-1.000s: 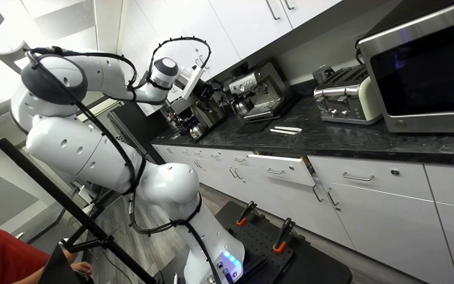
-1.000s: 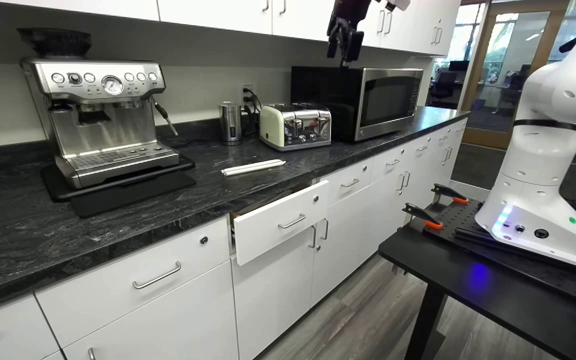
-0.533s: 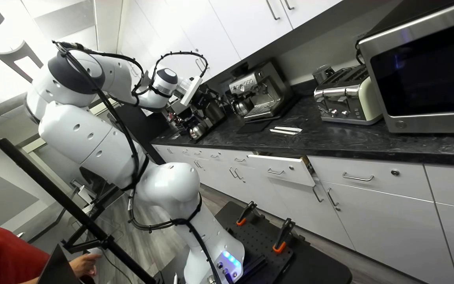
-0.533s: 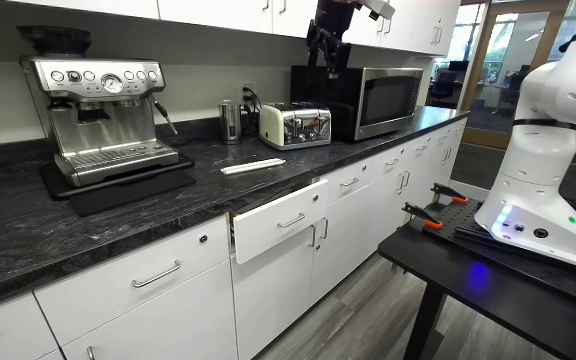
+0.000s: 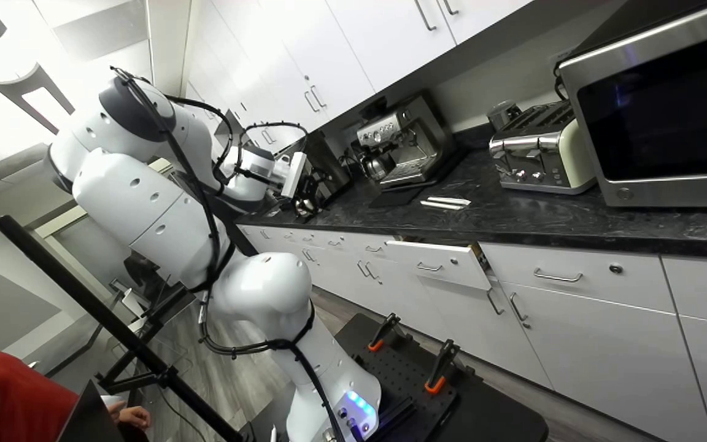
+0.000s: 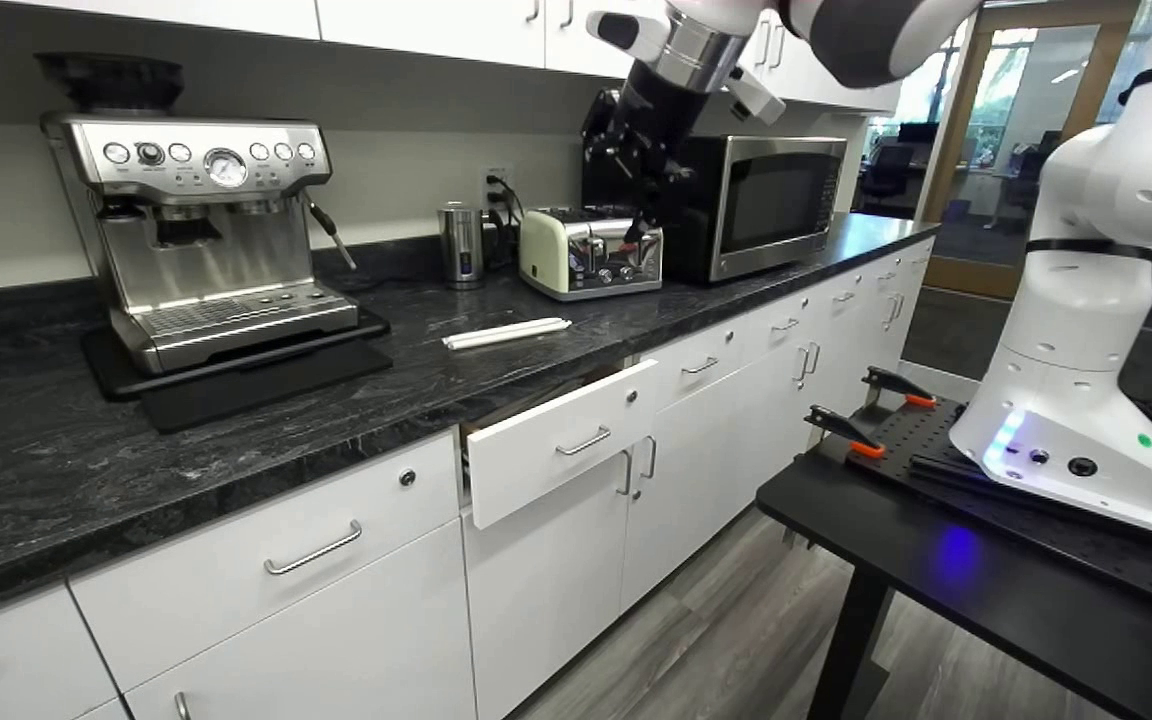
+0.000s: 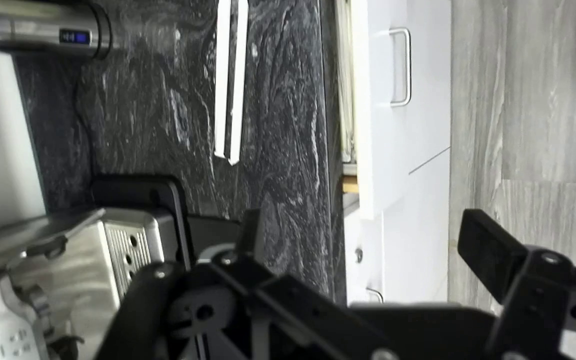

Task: Open the ajar drawer fully

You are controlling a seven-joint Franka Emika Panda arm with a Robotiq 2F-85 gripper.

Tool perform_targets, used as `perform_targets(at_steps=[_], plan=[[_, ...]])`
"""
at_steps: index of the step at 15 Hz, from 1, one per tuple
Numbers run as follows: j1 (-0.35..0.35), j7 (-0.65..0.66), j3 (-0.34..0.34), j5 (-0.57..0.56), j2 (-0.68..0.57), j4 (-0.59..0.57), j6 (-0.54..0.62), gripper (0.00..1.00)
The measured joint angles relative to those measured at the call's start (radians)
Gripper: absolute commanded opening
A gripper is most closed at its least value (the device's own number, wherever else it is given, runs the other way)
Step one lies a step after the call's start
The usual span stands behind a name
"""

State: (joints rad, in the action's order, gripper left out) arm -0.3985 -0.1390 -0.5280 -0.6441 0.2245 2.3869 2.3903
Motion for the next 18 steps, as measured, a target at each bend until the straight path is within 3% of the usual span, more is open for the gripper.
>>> perform_targets(at_steps=[3, 11, 18], plan=[[-0.013, 0.156, -0.076, -0.163, -0.066, 0.021, 0.039, 1.00], [-0.029, 0.207, -0.084, -0.227, -0.103, 0.021, 0.039, 1.00], [-0.046, 0.743, -0.085, -0.694, -0.276, 0.028, -0.004, 1.00]])
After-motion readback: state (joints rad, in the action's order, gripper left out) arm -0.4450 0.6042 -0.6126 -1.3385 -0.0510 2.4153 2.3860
